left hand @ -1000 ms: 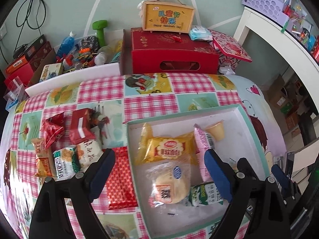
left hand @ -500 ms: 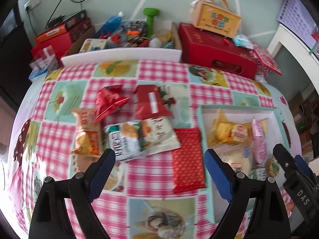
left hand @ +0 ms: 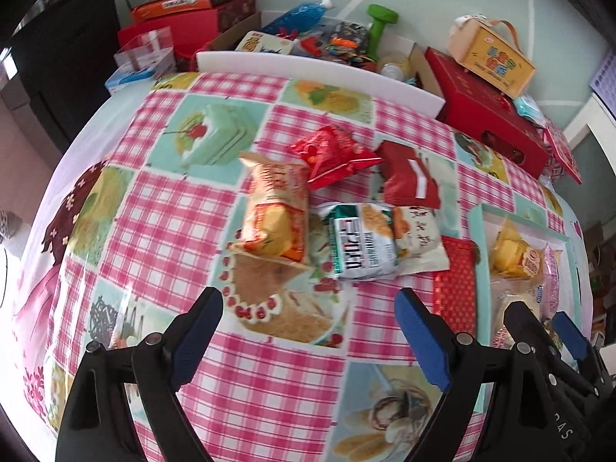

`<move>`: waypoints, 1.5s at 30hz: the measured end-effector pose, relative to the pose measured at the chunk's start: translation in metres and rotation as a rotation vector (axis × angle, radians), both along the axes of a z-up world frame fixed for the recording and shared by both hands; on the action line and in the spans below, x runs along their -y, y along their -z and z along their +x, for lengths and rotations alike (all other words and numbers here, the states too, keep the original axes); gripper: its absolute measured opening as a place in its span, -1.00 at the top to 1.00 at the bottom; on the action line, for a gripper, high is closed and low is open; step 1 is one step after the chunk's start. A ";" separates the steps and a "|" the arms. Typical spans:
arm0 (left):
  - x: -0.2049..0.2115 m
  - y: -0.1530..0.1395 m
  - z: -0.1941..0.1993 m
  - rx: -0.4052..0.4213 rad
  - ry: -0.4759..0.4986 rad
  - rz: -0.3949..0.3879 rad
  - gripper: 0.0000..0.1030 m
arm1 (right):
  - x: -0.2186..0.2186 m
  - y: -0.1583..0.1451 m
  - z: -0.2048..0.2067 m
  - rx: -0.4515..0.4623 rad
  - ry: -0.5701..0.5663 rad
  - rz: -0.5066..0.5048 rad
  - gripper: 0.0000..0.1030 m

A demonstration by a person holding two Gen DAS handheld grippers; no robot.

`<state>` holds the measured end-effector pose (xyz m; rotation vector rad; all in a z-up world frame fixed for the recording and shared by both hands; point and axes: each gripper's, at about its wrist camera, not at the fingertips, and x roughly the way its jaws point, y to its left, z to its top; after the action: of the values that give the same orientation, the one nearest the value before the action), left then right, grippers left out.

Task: Organize snacks
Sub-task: 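Move both tools back over the snack pile on the tablecloth, then grasp the gold bread bag with the left tool while the right tool grasps the white-green biscuit pack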

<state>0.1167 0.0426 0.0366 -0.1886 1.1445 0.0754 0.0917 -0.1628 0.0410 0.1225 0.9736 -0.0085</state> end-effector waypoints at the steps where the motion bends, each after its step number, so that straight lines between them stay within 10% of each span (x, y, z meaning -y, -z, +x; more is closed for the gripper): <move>1: -0.006 0.001 0.000 -0.004 -0.012 -0.006 -0.76 | -0.004 0.003 0.001 -0.005 -0.008 0.001 -1.00; 15: -0.023 0.013 0.022 -0.049 -0.011 -0.084 -0.76 | -0.024 0.036 0.012 -0.084 -0.069 0.049 -1.00; 26: -0.028 0.018 0.061 -0.022 -0.011 0.000 -0.76 | -0.047 0.034 0.022 -0.036 -0.130 0.027 -0.99; 45: -0.030 0.039 0.087 -0.035 0.017 -0.032 -0.53 | -0.112 0.045 0.058 -0.023 -0.243 0.003 -0.34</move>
<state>0.2036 0.0730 -0.0024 -0.2068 1.1830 0.0455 0.1497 -0.0505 -0.0044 0.0064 1.0061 0.2150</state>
